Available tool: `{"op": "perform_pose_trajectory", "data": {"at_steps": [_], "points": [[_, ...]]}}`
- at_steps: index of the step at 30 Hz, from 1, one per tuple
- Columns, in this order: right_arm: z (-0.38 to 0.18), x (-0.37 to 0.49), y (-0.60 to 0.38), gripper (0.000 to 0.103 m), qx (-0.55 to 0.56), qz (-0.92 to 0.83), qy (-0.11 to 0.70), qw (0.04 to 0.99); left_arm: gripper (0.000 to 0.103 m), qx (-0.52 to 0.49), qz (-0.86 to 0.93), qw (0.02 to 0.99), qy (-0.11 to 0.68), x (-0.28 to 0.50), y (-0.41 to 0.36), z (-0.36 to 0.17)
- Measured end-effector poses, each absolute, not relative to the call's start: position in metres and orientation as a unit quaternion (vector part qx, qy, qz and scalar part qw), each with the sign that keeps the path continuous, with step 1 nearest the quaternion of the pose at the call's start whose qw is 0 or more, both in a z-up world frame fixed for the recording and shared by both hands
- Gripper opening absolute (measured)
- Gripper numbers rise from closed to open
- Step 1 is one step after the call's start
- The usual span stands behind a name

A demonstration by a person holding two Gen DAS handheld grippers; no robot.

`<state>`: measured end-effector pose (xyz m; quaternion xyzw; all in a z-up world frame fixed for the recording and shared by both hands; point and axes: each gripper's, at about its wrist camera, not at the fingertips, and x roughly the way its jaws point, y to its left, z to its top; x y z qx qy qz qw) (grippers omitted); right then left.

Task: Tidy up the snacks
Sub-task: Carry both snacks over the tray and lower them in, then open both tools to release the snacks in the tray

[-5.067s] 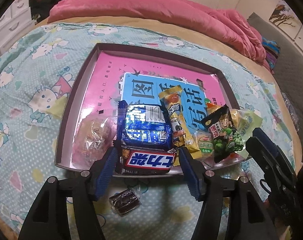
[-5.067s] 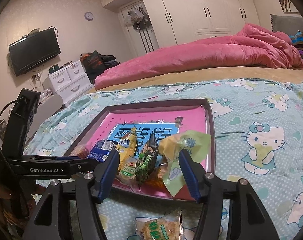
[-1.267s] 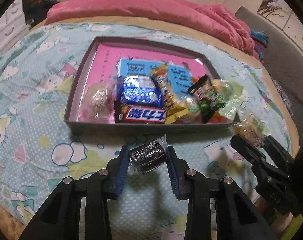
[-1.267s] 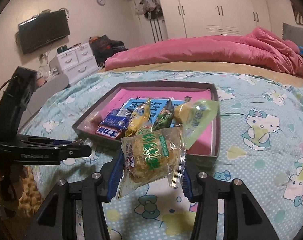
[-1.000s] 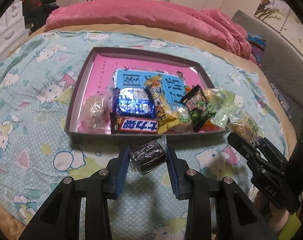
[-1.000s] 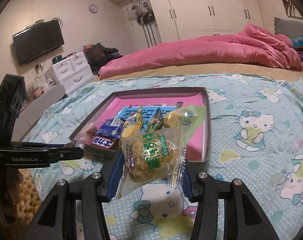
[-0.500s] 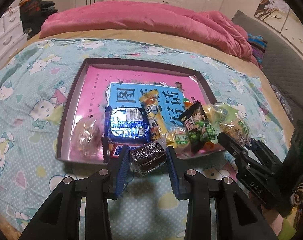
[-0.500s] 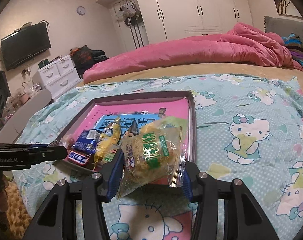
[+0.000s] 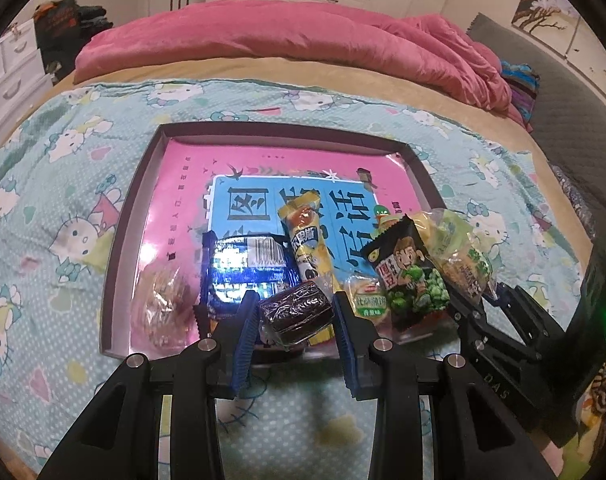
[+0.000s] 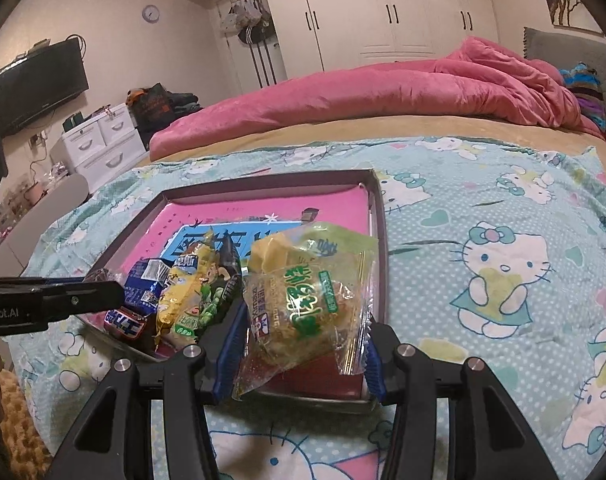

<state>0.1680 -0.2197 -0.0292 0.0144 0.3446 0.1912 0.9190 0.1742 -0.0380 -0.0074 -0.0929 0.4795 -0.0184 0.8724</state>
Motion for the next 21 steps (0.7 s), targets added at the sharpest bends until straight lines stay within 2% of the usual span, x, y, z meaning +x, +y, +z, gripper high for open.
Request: {"op": "perform_pose_trajectory", "data": {"at_steps": [21], "points": [[-0.035,0.162,-0.212,0.053,-0.014,0.188,0.348,0.918,0.038,-0.089,-0.003,0.869,0.487,0.189,-0.036,-0.023]]}}
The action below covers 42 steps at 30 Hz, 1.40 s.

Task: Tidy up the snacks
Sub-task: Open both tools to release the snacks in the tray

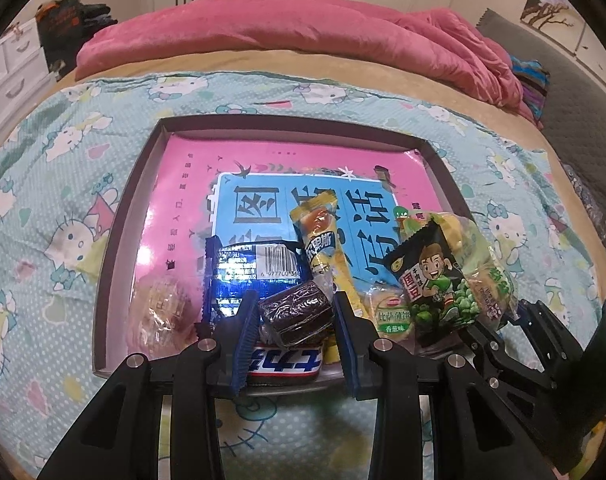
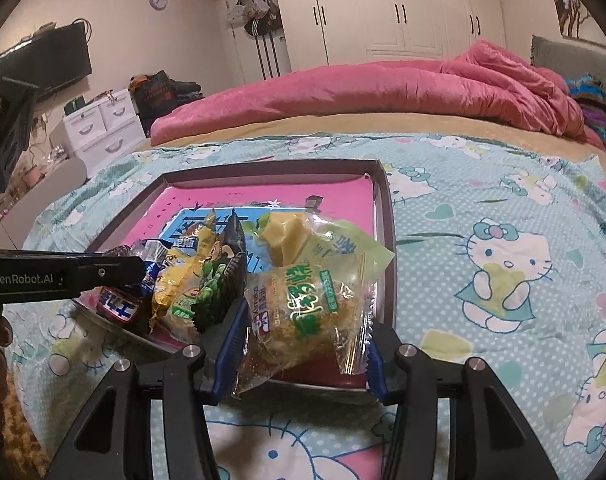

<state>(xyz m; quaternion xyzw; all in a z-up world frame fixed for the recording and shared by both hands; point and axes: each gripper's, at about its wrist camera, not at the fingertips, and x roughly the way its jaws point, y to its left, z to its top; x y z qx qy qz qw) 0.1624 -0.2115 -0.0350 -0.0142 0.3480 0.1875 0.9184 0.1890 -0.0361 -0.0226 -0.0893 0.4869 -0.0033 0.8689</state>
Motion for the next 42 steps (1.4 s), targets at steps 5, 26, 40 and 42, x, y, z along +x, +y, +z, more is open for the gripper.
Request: {"op": "perform_pose_trajectory", "data": {"at_steps": [5,26,40,42], "points": [[-0.035,0.161,-0.211,0.053,-0.015,0.188,0.350,0.918,0.038,-0.090,-0.005,0.867,0.489,0.190,-0.037,-0.024],[-0.025,0.156,-0.216,0.062,-0.018,0.190,0.347,0.918,0.038,-0.098,-0.005,0.865,0.492,0.190,-0.034,-0.024],[-0.020,0.154,-0.224,0.050,-0.007,0.193,0.334,0.923,0.038,-0.095,-0.006,0.866,0.490,0.192,-0.037,-0.020],[-0.020,0.156,-0.221,0.050,-0.010,0.193,0.330,0.924,0.038,-0.095,-0.006,0.866,0.491,0.193,-0.037,-0.021]]}}
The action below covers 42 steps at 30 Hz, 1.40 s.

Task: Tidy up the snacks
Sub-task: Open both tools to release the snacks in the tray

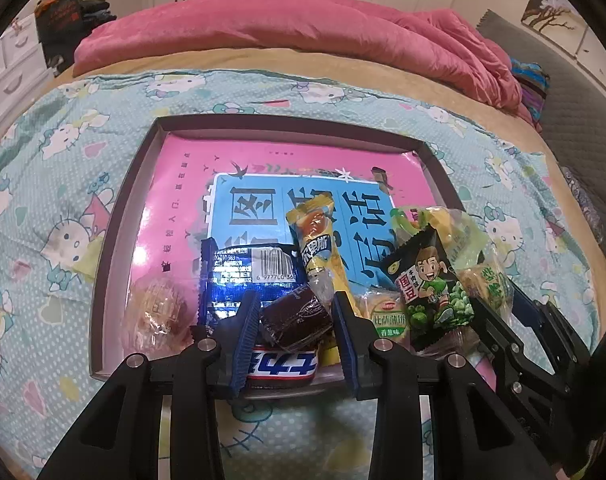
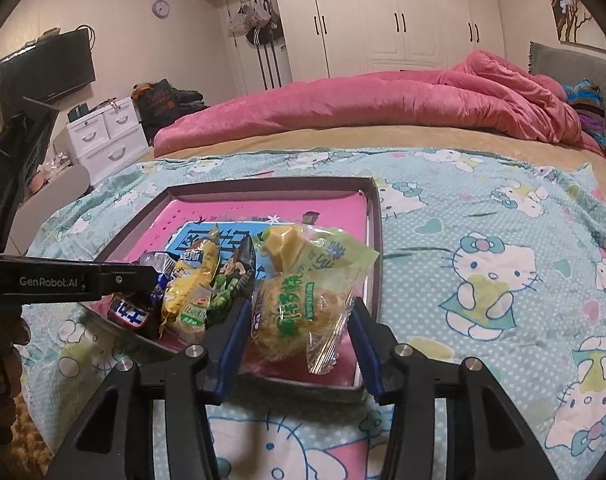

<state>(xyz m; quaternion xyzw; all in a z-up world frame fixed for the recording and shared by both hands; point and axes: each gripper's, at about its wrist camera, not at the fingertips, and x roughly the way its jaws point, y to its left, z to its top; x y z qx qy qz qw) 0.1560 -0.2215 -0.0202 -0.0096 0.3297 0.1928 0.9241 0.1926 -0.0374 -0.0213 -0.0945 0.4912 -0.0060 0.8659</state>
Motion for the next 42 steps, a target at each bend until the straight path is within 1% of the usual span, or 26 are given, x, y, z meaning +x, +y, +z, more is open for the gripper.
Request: {"op": "perform_pose_trajectory", "data": {"at_steps": [5,9,23,26,28,32,34,38,41,42], "points": [[-0.022,0.157,-0.214,0.050,-0.015,0.203,0.321,0.925,0.038,-0.093,-0.005,0.866,0.491,0.193,-0.038,-0.022],[-0.024,0.158,-0.214,0.050,0.004,0.223,0.326,0.919,0.038,-0.093,-0.007,0.866,0.491,0.193,-0.039,-0.022],[-0.029,0.160,-0.216,0.050,0.015,0.222,0.339,0.914,0.039,-0.092,-0.013,0.864,0.494,0.191,-0.041,-0.021],[-0.029,0.160,-0.218,0.053,0.017,0.217,0.343,0.914,0.041,-0.096,-0.019,0.862,0.498,0.191,-0.041,-0.020],[-0.028,0.159,-0.219,0.057,0.018,0.214,0.343,0.915,0.043,-0.093,-0.018,0.863,0.496,0.189,-0.041,-0.019],[-0.025,0.159,-0.223,0.059,0.018,0.205,0.342,0.917,0.046,-0.095,-0.018,0.863,0.496,0.188,-0.041,-0.017],[-0.025,0.158,-0.224,0.062,0.017,0.201,0.341,0.918,0.048,-0.094,-0.018,0.864,0.495,0.187,-0.041,-0.016],[-0.022,0.157,-0.225,0.062,0.013,0.197,0.337,0.920,0.051,-0.093,-0.019,0.865,0.493,0.185,-0.041,-0.013],[-0.021,0.155,-0.224,0.064,0.007,0.194,0.335,0.922,0.055,-0.095,-0.021,0.865,0.493,0.183,-0.041,-0.011],[-0.021,0.155,-0.224,0.066,0.006,0.193,0.334,0.922,0.056,-0.094,-0.022,0.865,0.491,0.182,-0.041,-0.009]]}}
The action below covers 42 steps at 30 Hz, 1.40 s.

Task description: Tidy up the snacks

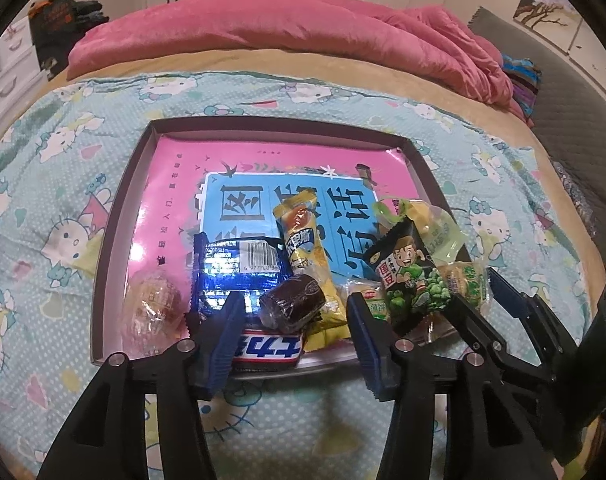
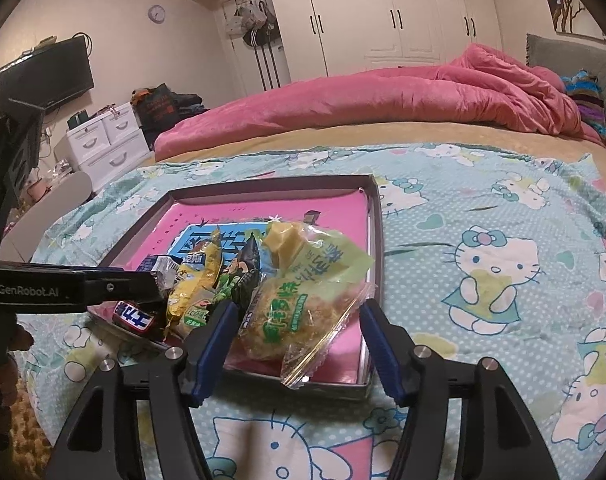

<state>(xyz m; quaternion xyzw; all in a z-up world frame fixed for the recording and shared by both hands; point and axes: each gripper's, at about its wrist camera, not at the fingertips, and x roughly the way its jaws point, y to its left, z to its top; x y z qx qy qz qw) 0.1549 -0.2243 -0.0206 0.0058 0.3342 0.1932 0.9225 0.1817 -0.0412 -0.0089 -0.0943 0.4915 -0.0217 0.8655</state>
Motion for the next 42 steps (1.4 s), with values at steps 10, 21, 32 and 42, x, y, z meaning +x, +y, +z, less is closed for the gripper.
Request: {"op": "perform_pose_trajectory", "data": {"at_steps": [10,21,32,42], "points": [[-0.018,0.153,-0.229,0.070,-0.001,0.174,0.329,0.928,0.063,-0.090,-0.029,0.869,0.485,0.177,-0.044,0.000],[-0.002,0.142,-0.233,0.076,-0.004,0.162,0.288,0.944,0.071,-0.085,-0.025,0.876,0.474,0.167,-0.043,0.009],[0.022,0.117,-0.229,0.089,-0.026,0.161,0.221,0.962,0.077,-0.080,-0.029,0.890,0.449,0.153,-0.038,0.020],[0.023,0.107,-0.224,0.091,-0.040,0.162,0.216,0.962,0.080,-0.082,-0.030,0.894,0.438,0.142,-0.035,0.023]]}}
